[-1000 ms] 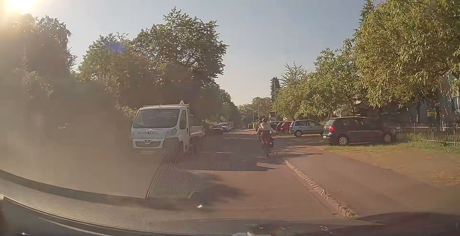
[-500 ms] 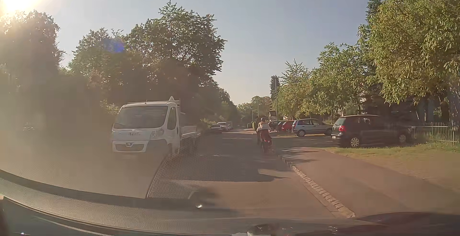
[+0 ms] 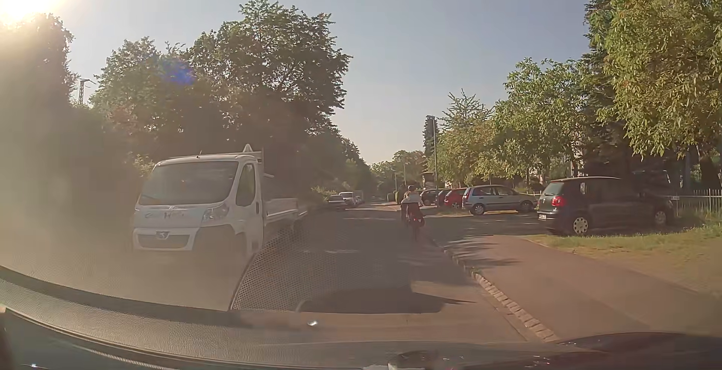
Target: Follow the waypoints while adhering to traffic rules and regulations
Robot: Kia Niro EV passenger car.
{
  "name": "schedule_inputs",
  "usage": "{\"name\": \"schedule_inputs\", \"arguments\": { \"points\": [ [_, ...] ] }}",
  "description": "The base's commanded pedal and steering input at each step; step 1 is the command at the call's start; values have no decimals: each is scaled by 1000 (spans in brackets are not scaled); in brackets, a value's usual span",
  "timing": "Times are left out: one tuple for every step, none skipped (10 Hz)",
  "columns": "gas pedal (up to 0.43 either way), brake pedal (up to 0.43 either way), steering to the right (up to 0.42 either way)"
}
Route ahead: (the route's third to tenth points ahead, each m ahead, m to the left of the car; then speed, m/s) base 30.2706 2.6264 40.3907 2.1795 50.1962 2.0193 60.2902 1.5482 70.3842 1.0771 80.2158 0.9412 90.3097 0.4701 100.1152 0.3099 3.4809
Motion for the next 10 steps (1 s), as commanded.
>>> {"name": "schedule_inputs", "arguments": {
  "points": [
    [39, 0, 6],
    [39, 0, 6],
    [39, 0, 6],
    [47, 0, 5],
    [47, 0, 4],
    [47, 0, 4],
    [47, 0, 4],
    [47, 0, 4],
    [47, 0, 4],
    [47, 0, 4]
  ]
}}
